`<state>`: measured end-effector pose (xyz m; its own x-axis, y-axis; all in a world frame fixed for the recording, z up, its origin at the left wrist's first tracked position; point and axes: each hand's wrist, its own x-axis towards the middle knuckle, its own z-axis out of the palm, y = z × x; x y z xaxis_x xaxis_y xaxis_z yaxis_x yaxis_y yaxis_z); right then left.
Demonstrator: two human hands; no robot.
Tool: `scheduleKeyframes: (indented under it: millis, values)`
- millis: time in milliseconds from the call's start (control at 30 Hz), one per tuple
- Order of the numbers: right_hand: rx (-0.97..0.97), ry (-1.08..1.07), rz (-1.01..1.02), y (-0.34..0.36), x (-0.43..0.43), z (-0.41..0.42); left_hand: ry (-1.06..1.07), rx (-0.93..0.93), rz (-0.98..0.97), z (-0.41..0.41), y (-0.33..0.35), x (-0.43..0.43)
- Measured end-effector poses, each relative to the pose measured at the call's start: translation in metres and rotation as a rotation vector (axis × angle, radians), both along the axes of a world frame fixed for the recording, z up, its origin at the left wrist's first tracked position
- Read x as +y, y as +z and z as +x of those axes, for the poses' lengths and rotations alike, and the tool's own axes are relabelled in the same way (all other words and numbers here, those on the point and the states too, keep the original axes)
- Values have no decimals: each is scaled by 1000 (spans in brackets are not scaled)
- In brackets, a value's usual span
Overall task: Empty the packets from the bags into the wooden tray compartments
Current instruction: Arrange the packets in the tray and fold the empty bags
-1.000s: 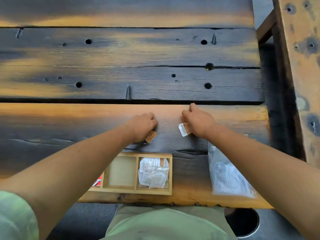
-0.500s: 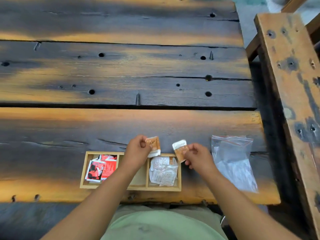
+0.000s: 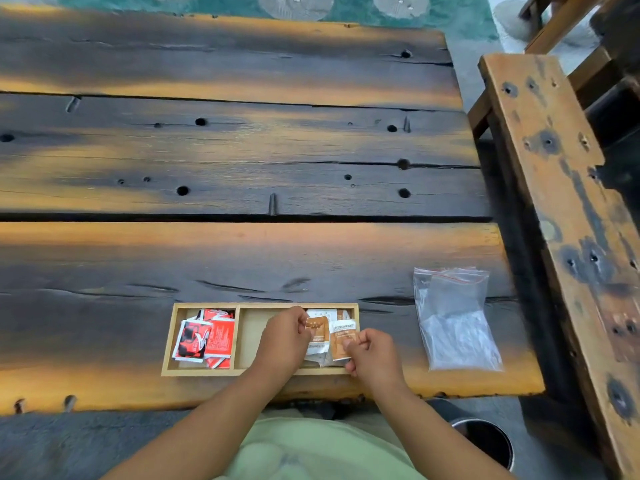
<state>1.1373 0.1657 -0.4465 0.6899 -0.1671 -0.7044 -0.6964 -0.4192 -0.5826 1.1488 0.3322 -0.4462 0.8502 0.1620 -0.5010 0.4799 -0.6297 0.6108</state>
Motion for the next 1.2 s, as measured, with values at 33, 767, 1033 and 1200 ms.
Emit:
scheduleKeyframes:
  millis: [33, 767, 1033, 1200]
  values:
    - [-8, -2, -17, 0, 2, 1, -26, -6, 31, 0, -1, 0]
    - [-33, 102, -288, 8, -1, 1, -263, 27, 55, 17, 6, 10]
    - [-192, -35, -33, 38, -41, -7, -400, 54, -176, 29, 23, -37]
    - [-269, -98, -39, 40, -109, 15, -357, 78, -257, 44, 27, -92]
